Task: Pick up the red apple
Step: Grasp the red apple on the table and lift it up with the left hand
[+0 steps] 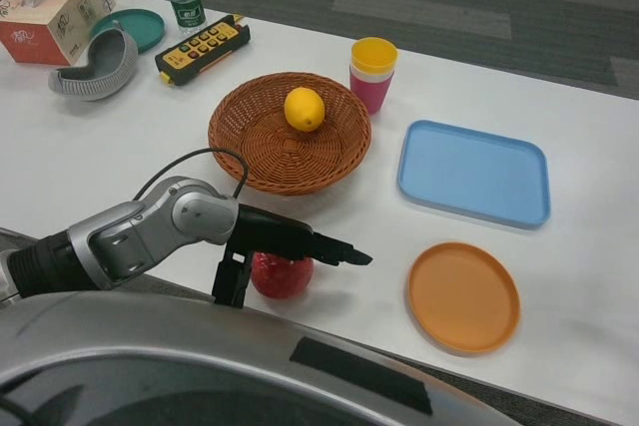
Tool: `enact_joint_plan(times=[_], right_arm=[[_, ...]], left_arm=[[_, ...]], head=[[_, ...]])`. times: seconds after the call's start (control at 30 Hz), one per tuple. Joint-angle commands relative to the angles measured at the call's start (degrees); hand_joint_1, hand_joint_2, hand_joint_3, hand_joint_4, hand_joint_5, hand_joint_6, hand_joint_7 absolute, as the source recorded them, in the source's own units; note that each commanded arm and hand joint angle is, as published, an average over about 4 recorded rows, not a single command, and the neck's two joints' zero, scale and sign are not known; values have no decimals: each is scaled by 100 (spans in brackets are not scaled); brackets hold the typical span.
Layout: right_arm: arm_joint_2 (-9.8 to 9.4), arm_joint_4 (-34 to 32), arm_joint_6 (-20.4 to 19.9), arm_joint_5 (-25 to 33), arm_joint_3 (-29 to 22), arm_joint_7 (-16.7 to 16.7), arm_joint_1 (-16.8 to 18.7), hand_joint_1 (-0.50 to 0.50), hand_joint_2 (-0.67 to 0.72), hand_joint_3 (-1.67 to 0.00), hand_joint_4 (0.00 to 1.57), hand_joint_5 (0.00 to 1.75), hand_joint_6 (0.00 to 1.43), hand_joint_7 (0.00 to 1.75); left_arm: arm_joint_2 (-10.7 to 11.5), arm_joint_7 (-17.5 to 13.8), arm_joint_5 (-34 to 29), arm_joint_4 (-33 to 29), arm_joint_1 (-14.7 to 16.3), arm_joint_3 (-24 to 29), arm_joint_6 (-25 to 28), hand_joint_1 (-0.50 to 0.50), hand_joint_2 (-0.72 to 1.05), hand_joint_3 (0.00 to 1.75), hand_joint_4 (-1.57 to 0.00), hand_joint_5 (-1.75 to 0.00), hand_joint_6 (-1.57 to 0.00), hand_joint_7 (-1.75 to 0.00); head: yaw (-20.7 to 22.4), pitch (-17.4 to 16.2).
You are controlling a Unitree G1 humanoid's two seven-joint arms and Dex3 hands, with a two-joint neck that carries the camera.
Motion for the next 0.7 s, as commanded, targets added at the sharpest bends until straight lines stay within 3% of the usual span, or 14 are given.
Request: enact_joint_plan(times=[0.03, 0.43, 0.63, 0.7], right_arm=[[-91, 7, -3, 56, -89, -29, 47, -42, 72, 0, 0, 0, 0, 0], [-91, -20, -3, 56, -98, -29, 47, -42, 72, 0, 0, 0, 0, 0], [-91, -37, -3, 56, -102, -29, 47, -42, 72, 0, 0, 0, 0, 0], [-91, -37, -3, 56, -106, -29, 47, -42, 72, 0, 0, 0, 0, 0]], left_arm=[[-142, -8, 316, 129, 61, -27, -117, 50, 34, 0, 0, 0, 0, 0], [-713, -8, 1033, 332, 312, 239, -521, 50, 80, 0, 0, 0, 0, 0], [-937, -8, 1094, 389, 417, 415, -868, 50, 91, 0, 0, 0, 0, 0], [-981, -8, 1107, 402, 439, 454, -899, 50, 83, 0, 0, 0, 0, 0]], head=[[3, 0], [14, -18], [8, -25], [7, -22]])
